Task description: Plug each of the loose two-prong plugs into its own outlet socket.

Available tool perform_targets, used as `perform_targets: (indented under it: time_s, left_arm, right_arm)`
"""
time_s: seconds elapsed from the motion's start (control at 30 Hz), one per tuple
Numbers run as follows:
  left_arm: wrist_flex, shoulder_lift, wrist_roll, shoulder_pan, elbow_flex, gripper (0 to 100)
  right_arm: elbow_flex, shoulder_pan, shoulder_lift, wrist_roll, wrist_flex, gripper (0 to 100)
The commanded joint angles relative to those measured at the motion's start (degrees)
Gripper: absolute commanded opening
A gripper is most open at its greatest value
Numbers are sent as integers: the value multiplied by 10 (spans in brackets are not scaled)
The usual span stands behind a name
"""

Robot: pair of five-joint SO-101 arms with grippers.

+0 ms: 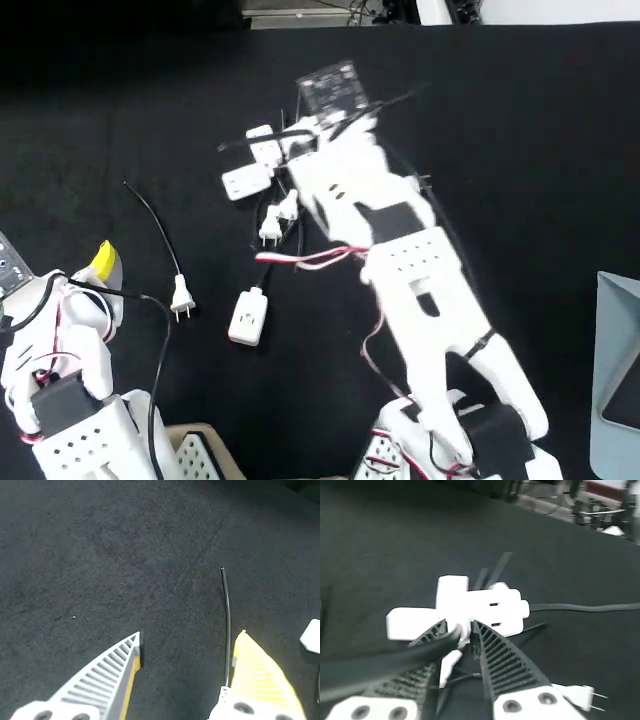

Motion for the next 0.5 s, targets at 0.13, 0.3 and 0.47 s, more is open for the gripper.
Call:
perform_targets:
  time_s: [0.13, 0.3, 0.47]
  left_arm:
    - [-13, -4, -1, 0, -4, 296]
    - [-13, -4, -1, 0, -3, 296]
    - [-15, -4, -1, 0, 2, 296]
  right_arm:
    - [-6, 102, 37, 1, -62, 12]
    - [-7, 152, 114, 46, -135, 12]
    - [-62, 173, 214, 49, -156, 12]
